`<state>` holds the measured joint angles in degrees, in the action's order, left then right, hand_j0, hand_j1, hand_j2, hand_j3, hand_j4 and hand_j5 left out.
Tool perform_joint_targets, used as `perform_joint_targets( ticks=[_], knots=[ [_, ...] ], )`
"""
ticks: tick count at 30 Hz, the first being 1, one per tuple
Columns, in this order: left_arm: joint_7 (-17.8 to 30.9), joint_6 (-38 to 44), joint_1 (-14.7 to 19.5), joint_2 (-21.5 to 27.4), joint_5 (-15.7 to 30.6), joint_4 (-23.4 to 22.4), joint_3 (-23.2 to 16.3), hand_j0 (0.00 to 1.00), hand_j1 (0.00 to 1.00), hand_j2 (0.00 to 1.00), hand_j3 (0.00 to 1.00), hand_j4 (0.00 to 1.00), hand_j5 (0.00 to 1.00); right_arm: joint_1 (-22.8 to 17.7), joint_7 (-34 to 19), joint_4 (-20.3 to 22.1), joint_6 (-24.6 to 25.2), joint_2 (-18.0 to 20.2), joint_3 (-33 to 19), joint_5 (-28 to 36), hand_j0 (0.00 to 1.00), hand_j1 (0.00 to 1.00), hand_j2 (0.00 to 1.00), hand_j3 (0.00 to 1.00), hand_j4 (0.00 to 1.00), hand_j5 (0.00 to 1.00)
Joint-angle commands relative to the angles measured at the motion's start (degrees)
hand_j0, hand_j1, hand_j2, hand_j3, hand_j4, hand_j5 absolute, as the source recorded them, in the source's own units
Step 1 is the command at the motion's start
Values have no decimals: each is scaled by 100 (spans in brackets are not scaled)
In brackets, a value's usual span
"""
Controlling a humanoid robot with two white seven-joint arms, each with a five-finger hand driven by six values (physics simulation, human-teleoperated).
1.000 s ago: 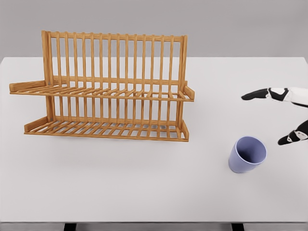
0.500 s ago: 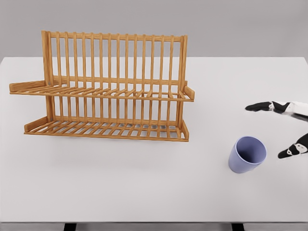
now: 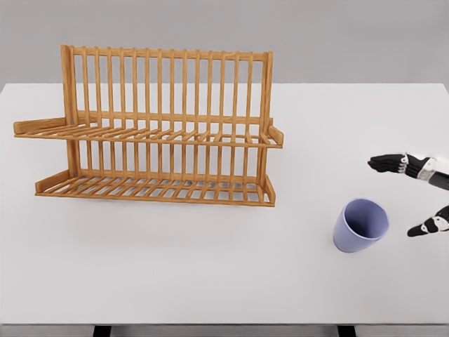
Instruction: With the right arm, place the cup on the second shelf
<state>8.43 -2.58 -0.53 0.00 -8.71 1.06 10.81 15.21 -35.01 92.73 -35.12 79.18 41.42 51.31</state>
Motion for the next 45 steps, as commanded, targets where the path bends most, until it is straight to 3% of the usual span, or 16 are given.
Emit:
perform_joint_targets(
  ticks=[1,8,16,32,45],
  knots=[
    [1,-6,0,0,1,0,0,100,100,100,100,100,100,-1,1,-97,12,-16,-11,151,100,100,100,100,100,100],
    [1,-6,0,0,1,0,0,100,100,100,100,100,100,-290,1,-527,12,-438,-37,221,100,100,100,100,100,100],
    [1,3,0,0,1,0,0,100,100,100,100,100,100,-299,1,-624,12,-763,-99,212,100,100,100,100,100,100],
    [1,-6,0,0,1,0,0,100,100,100,100,100,100,-572,1,-958,12,-825,-99,221,100,100,100,100,100,100],
    [1,3,9,0,1,0,9,100,100,100,100,100,100,-660,1,-1011,12,-1177,-99,204,100,100,100,100,100,100]
  ],
)
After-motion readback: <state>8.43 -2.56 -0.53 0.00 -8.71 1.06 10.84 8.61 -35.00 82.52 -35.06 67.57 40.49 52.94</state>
